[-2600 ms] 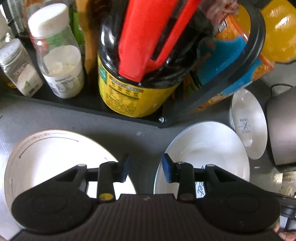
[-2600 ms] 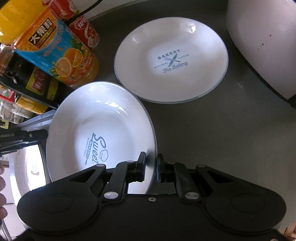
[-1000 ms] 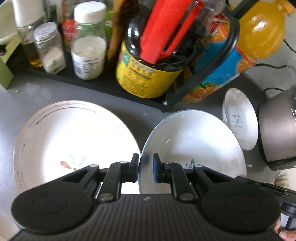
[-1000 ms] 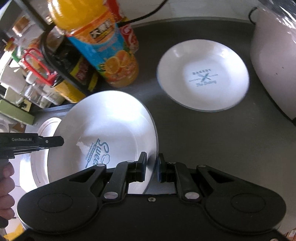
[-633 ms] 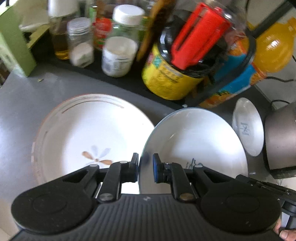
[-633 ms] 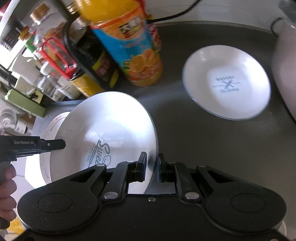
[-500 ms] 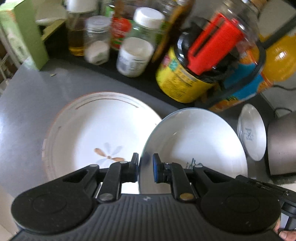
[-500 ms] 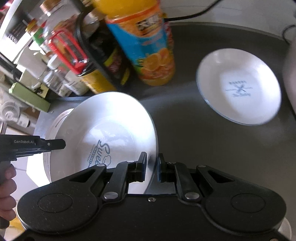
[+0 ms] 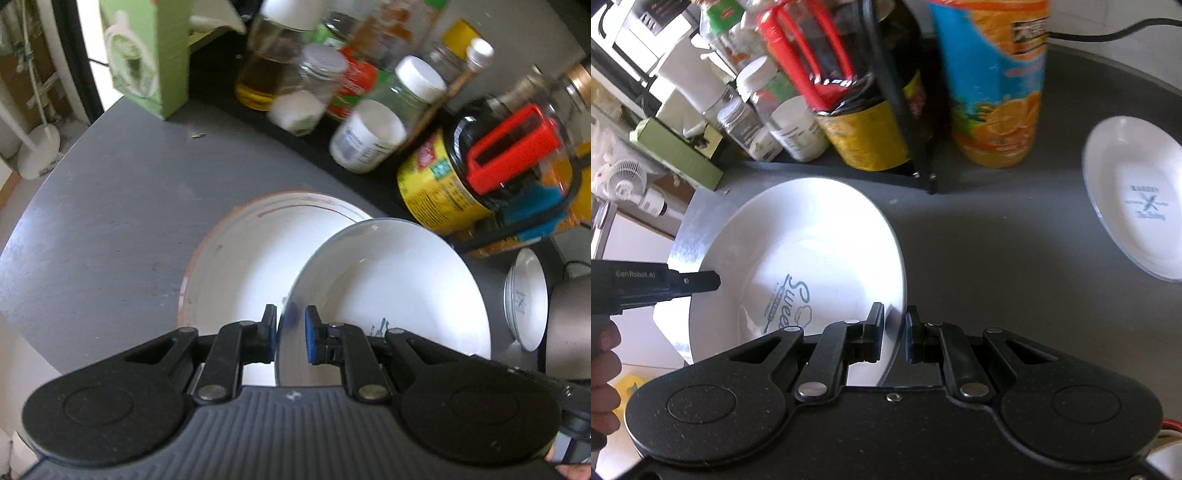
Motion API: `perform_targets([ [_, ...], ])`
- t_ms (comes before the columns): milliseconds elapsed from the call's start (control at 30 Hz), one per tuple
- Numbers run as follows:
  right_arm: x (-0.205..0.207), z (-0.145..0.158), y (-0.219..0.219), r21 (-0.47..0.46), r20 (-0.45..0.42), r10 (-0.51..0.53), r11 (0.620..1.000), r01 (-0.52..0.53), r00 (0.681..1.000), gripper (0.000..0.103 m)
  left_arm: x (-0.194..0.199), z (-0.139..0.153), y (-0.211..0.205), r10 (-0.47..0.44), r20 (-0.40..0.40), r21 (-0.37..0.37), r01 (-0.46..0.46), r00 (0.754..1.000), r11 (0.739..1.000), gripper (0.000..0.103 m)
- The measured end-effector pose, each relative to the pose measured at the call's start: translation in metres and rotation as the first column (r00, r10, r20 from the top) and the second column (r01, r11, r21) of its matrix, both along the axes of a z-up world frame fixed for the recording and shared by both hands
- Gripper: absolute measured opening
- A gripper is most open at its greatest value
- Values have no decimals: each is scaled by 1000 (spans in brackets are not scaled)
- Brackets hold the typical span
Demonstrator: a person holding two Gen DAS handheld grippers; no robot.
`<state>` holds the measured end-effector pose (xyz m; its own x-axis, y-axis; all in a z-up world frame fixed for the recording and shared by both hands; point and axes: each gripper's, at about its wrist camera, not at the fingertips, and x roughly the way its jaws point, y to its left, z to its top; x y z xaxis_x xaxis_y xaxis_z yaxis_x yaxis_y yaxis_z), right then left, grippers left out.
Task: Organize plates and bowls
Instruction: 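Carry the 'Sweet' plate over the flower-pattern plate with both grippers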
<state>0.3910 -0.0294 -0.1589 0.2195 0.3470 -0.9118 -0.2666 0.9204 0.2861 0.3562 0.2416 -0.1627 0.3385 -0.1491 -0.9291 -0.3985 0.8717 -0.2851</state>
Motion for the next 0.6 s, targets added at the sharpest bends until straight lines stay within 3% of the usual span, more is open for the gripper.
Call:
perform_targets([
  [600, -3, -9, 47, -40, -14, 42, 998, -43, 999, 12, 4, -23, 42, 34, -37, 1, -34, 999, 999, 13],
])
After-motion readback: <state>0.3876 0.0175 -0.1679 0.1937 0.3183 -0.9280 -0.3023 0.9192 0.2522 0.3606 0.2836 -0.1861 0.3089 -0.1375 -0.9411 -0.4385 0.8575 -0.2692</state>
